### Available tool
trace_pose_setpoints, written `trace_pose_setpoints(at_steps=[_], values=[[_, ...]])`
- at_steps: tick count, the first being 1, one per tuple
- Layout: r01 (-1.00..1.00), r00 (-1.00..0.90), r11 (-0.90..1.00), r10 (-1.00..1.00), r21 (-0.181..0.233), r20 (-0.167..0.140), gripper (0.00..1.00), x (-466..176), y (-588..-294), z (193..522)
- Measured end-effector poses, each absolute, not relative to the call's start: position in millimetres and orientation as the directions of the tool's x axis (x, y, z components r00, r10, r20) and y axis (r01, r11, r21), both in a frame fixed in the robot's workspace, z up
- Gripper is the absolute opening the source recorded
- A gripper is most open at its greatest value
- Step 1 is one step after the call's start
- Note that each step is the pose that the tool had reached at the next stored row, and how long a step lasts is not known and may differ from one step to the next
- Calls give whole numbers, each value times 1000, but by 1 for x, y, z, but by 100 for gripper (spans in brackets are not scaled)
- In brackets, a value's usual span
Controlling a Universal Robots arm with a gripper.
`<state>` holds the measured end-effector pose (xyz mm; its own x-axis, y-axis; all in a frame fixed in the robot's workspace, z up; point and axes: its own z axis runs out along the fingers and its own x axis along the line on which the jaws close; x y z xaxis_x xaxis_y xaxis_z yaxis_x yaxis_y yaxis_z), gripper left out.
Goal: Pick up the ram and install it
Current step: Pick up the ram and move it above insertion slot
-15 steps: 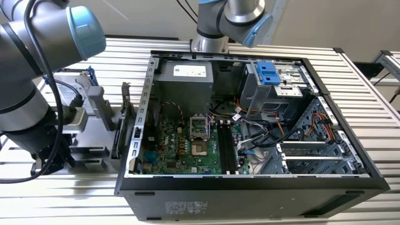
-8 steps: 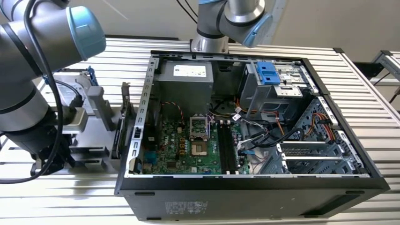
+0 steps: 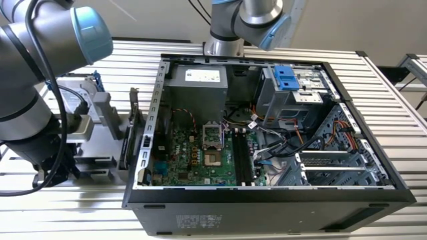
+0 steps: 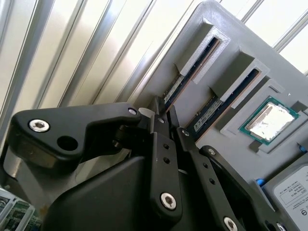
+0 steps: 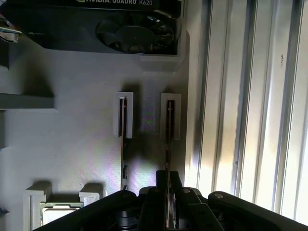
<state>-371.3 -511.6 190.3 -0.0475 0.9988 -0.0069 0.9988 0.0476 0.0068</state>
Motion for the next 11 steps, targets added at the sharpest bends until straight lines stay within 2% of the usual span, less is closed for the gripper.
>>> trace_pose_setpoints(at_steps=[11], values=[[999,-47,47,999,7,-7,0,-371,-512,196]])
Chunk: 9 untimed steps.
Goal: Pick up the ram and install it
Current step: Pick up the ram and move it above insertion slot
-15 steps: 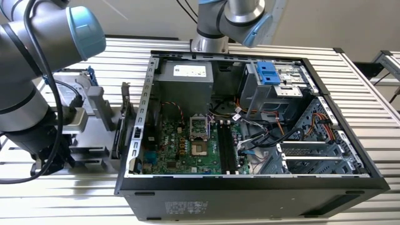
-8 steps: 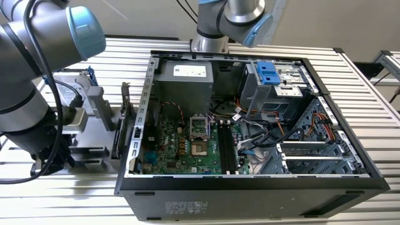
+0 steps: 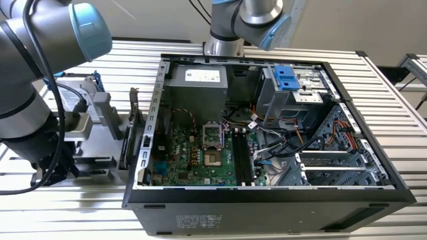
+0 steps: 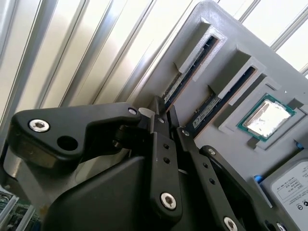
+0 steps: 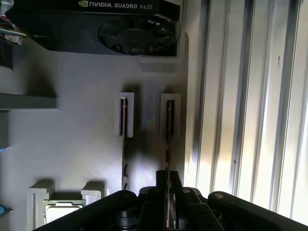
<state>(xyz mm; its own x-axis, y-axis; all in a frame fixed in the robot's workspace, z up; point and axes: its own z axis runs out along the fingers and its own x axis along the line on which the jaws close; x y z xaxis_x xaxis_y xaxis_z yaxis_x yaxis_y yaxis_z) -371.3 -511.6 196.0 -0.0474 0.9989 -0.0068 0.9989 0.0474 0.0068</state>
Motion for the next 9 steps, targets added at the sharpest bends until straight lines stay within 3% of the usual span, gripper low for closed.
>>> trace_pose_setpoints(at_steps=[9], values=[[999,-47,47,999,7,-7,0,-371,-512,204]])
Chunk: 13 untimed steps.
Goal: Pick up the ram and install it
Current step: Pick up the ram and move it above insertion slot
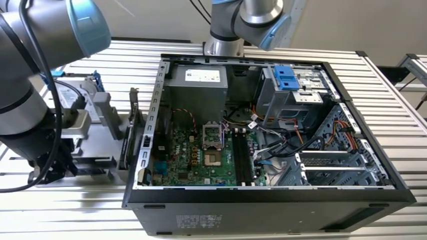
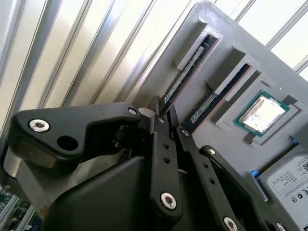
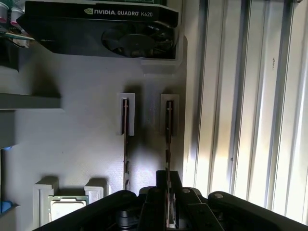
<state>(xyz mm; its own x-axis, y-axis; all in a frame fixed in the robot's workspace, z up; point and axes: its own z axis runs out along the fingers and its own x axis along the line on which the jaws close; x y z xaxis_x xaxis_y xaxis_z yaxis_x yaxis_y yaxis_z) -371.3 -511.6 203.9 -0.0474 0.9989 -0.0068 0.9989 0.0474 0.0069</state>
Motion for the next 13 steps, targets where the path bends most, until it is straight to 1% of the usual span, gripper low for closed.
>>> trace_pose_setpoints(at_steps=[13], values=[[999,-47,47,999,7,-7,0,-371,-512,217]])
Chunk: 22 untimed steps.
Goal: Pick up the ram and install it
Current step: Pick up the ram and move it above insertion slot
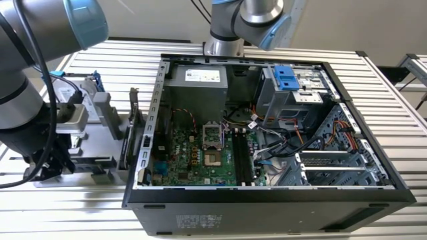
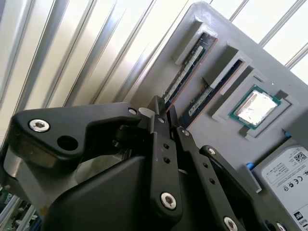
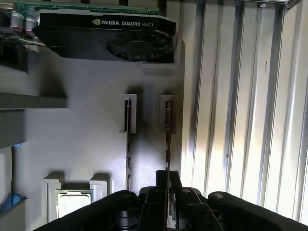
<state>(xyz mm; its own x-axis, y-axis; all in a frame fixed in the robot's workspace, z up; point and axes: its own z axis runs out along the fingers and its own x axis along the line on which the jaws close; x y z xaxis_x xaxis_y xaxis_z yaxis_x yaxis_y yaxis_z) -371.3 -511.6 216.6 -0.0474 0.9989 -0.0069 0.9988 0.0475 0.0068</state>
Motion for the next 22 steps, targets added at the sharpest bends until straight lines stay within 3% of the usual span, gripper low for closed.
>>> trace_pose_setpoints(at_steps=[22], values=[[999,-46,47,999,7,-7,0,-371,-512,234]])
